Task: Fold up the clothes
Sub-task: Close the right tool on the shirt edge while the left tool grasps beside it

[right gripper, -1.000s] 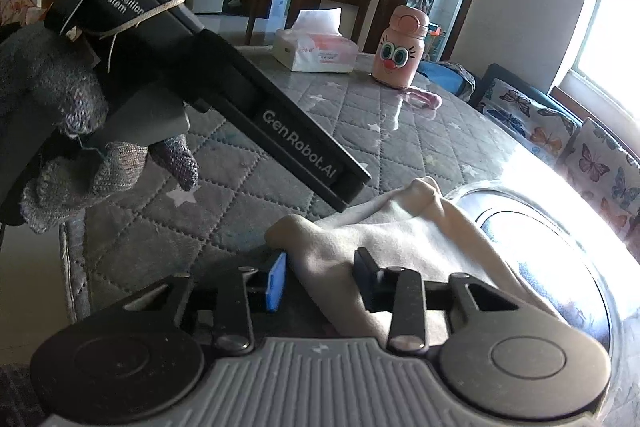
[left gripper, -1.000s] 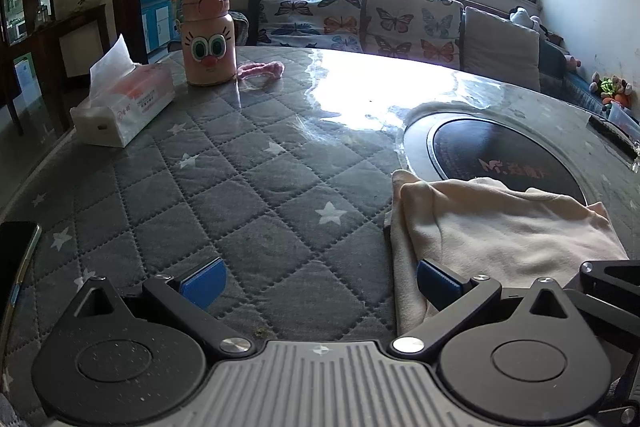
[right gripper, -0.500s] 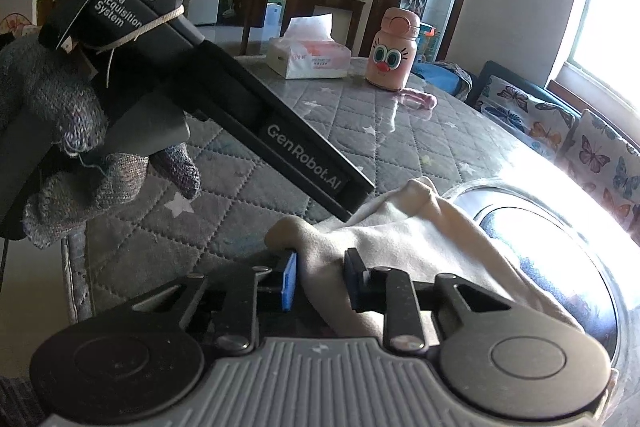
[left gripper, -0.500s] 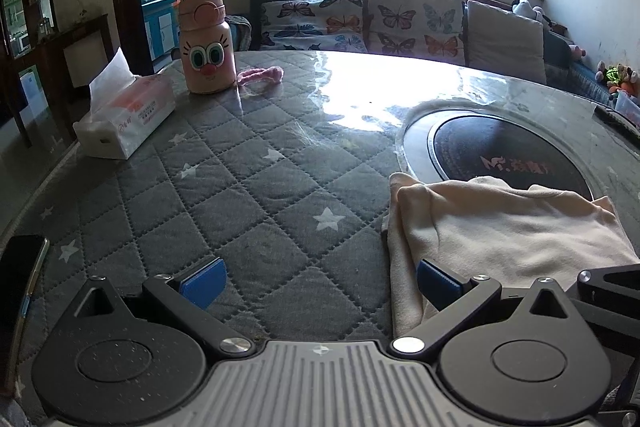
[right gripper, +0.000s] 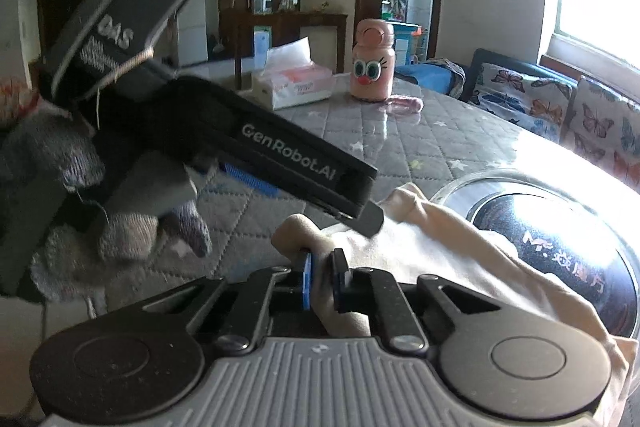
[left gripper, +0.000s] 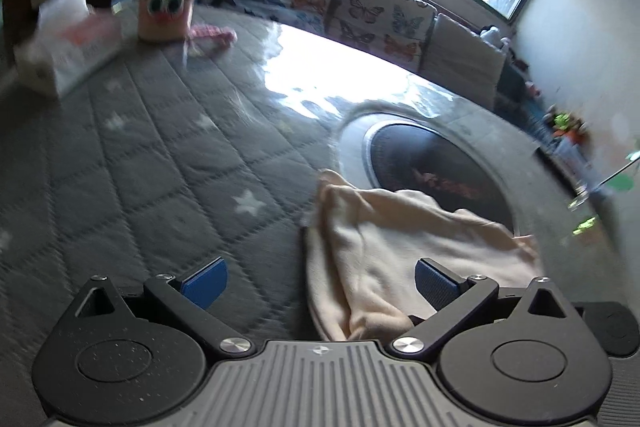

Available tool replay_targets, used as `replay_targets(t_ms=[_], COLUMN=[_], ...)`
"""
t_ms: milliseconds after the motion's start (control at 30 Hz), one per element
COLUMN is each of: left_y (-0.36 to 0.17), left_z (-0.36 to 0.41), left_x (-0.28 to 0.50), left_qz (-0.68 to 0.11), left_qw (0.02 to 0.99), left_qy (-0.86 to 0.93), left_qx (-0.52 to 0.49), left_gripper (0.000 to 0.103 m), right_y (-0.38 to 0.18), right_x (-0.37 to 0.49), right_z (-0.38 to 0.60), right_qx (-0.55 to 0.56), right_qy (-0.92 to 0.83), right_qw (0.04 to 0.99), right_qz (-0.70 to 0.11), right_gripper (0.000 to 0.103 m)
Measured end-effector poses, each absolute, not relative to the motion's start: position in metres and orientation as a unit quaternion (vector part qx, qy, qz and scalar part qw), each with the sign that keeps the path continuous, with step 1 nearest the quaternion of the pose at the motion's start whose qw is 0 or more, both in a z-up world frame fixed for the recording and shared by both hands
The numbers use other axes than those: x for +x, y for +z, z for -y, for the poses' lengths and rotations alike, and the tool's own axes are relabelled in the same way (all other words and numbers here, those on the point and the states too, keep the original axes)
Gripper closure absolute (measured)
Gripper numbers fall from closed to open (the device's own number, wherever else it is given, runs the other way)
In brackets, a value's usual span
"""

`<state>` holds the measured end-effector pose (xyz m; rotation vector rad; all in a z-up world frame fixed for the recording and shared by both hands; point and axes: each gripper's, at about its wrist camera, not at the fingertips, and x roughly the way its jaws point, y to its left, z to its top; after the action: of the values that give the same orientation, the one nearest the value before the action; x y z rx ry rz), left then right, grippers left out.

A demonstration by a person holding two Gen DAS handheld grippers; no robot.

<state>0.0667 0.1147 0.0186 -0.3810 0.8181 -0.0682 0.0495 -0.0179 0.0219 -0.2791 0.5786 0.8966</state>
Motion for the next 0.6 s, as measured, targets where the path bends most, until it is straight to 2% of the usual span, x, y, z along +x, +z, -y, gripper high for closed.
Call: replay_targets(t_ms=[300,400,500,567,600], left_y=[0.014,0.012,0.008,0.006,0.004], left_z=[-0.114,-0.111,-0.11,-0.109,-0.109], left_x=[0.079,0.084,0.087,0.088,0.089], left_qz=[-0.411,-0.417,-0.42,-0.424,-0.426], left_qw=[0.874,0.866,0.86,0.856,0.854], left_qy=[-0.061,-0.07,-0.074,-0.078,-0.08], left_qx=[-0.252,-0.268,-0.279,-0.284,-0.288], left_gripper=[0.014,0.025,0.041,0.066,0.069], right_y=[0.033,0.036,0.039,0.04,0.04], right_x=[0.048,0.046,0.042,0.039,0.039], right_z=[0.042,0.048,0.053,0.056,0.057], right_qx=[-0.086,-0.077,-0.071,-0.072,-0.072], right_qy=[0.434,0.438,0.446,0.449,0.451], right_qw=[0.855,0.855,0.853,0.852,0.851], right_qz=[-0.269,-0.265,-0.261,-0.26,-0.261], right_gripper=[0.096,0.096,0.096,0.096,0.096])
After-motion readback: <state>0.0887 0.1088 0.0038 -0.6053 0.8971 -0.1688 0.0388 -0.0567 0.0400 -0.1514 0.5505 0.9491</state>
